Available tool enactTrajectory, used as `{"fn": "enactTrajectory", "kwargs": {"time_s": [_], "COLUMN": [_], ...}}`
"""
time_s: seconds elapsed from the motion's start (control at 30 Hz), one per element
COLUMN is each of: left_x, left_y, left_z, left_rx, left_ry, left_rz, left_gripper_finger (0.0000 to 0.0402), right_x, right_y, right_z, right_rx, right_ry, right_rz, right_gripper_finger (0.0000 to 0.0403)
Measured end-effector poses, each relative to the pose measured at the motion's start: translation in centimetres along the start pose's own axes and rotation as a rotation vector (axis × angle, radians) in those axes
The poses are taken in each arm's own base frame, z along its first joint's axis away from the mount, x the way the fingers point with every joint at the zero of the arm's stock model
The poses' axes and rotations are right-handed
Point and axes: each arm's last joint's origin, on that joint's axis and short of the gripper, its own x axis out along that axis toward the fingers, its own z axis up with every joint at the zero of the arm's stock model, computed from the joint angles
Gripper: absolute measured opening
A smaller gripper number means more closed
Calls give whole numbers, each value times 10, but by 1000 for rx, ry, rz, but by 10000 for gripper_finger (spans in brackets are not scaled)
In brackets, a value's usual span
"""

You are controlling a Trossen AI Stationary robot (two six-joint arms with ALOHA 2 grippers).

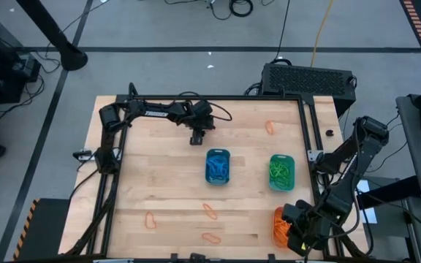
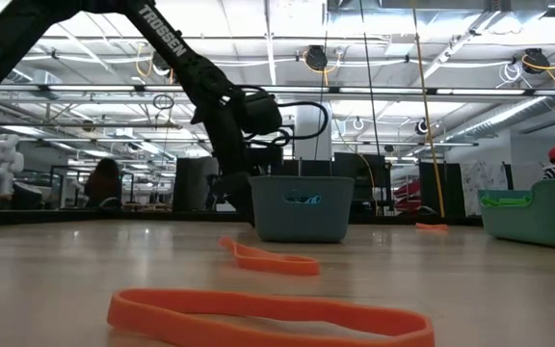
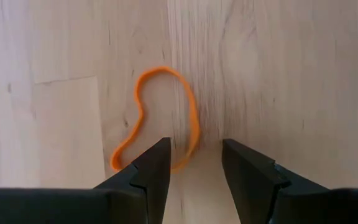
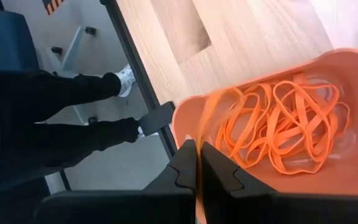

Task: Sort rubber bands into baskets
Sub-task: Put the orange rubberband into the orange bin

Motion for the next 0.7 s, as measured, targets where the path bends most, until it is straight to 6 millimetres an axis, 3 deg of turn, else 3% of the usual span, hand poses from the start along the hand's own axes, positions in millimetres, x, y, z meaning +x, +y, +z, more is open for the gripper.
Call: {"fn": "enactTrajectory", "kwargs": {"time_s": [0.3, 0.57, 0.7], "left_x": [3, 3, 3], "left_y": [0, -8, -8], "left_z": [-7, -7, -7], "left_rx": [-16, -36, -98], "left_ry": [55, 91, 96], "left_rz": [-39, -49, -45], "left_gripper_finger": [141, 16, 5], "right_x": [0, 0, -1], "right_y": [0, -6, -11], "right_z": [0, -1, -3], "right_rx": [-7, 10, 30], "right_ry": [3, -2, 30], "right_rz": [2, -64, -113], "right_gripper_finger": [0, 14, 56]}}
